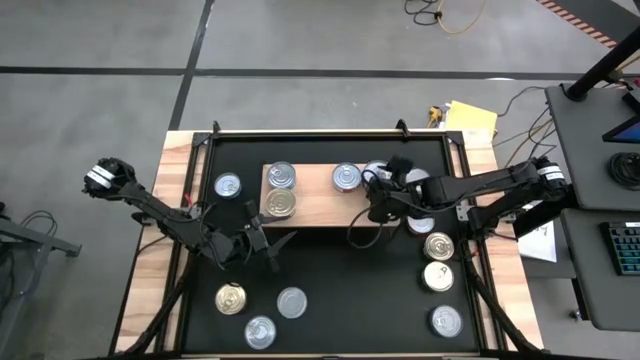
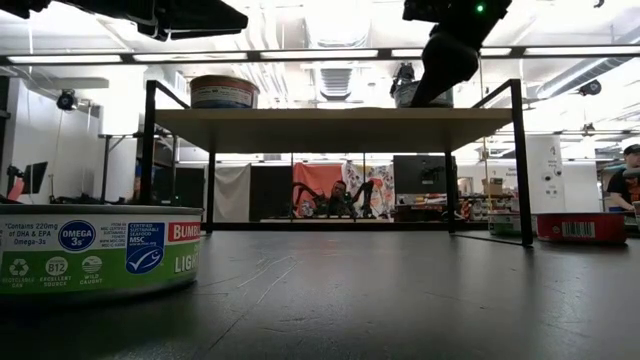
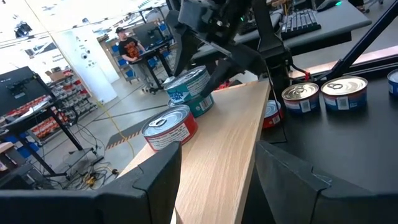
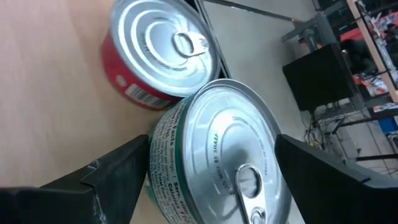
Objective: Stack canned seafood by type on shelf
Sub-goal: Stack the light green tuna can on the light green tuna can
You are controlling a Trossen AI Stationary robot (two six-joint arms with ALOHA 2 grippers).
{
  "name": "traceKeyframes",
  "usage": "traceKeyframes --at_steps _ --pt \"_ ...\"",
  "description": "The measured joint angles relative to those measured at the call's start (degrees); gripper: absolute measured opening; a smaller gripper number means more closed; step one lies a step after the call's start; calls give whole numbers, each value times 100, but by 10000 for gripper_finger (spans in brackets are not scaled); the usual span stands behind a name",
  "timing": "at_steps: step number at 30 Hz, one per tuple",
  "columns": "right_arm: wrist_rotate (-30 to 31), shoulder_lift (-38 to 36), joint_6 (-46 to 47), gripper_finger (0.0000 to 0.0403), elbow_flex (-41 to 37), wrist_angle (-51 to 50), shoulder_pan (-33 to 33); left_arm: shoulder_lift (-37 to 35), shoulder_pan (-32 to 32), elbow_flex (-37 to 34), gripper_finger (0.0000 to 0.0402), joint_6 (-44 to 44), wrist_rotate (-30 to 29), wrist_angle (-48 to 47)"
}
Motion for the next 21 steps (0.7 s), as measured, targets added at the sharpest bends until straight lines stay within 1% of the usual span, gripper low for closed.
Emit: traceKeyframes --at_steps 5,8,17,19,21 --pt "-27 -130 -3 335 0 2 -139 0 0 0 190 -41 0 0" --pt "-200 -155 -2 332 0 -1 -188 0 0 0 190 -60 0 -3" --pt "-318 -234 312 336 0 -1 -9 0 0 0 190 -275 2 -74" --pt "-455 -304 450 334 1 3 31 0 0 0 190 -368 4 -132" --pt "-743 -372 648 330 53 -16 43 1 0 0 190 -461 5 -191"
